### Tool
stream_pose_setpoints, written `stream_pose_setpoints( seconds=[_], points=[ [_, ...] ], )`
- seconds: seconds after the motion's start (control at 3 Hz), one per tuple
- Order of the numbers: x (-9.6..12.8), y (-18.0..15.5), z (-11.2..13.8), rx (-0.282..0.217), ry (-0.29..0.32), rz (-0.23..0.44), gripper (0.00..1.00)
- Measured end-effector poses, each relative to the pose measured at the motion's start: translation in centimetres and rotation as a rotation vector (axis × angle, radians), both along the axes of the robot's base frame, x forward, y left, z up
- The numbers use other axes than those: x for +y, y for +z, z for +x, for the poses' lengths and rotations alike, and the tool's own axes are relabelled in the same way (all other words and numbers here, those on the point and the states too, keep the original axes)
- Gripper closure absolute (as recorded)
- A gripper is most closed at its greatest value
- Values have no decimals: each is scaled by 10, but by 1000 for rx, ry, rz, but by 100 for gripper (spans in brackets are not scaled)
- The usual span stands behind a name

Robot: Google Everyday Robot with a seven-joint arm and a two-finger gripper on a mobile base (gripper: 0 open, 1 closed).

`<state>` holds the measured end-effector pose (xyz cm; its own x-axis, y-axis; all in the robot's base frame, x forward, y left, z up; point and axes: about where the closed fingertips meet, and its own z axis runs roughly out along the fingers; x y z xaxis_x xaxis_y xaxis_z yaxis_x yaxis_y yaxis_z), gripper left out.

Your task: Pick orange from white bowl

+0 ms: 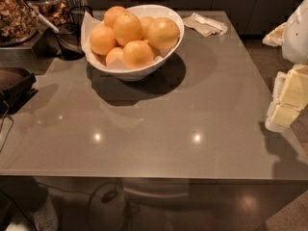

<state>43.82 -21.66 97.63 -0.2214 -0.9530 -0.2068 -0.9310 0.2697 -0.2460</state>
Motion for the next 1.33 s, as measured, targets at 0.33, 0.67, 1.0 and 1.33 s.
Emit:
stream_pose_setpoints(
  seconds=[0.33, 0.67, 1.0, 1.33],
  points=[
    [0, 0, 0, 0, 0, 0, 0],
    [4, 8, 14, -32, -89, 41, 0],
    [8, 26, 43, -55, -231, 106, 0],
    [16, 45, 67, -72, -285, 128, 0]
  ],
)
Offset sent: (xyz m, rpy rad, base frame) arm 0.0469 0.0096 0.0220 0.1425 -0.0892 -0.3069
